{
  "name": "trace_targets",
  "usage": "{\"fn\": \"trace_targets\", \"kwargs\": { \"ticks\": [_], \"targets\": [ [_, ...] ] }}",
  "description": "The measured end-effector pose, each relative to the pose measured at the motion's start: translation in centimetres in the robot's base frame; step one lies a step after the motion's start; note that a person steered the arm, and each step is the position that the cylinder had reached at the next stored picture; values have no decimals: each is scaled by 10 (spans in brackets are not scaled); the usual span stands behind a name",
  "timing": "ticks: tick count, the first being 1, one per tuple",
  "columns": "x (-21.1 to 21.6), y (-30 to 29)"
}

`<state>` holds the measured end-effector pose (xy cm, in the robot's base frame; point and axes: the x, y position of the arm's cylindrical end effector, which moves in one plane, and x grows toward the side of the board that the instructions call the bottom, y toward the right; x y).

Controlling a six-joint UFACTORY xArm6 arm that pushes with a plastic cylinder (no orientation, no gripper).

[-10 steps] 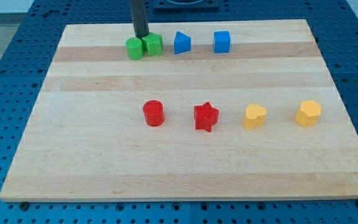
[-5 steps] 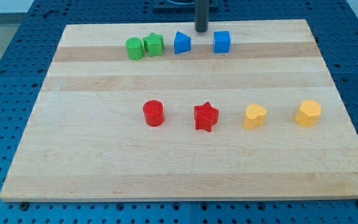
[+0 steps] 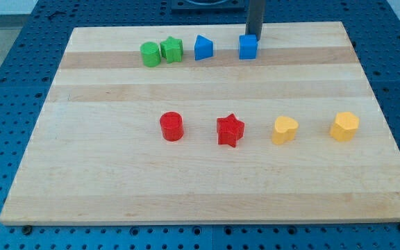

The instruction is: Move the blue cube towards the blue triangle

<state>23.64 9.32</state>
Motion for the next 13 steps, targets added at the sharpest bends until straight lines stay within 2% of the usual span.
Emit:
{"fn": "trace_targets", "kwargs": {
  "ticks": [3,6,8,9,10,11,12,13],
  "targets": [
    [18,21],
    [37,-1],
    [100,10],
    [36,5],
    [16,-48],
    [17,-7],
    [26,70],
    [100,61]
  ]
}}
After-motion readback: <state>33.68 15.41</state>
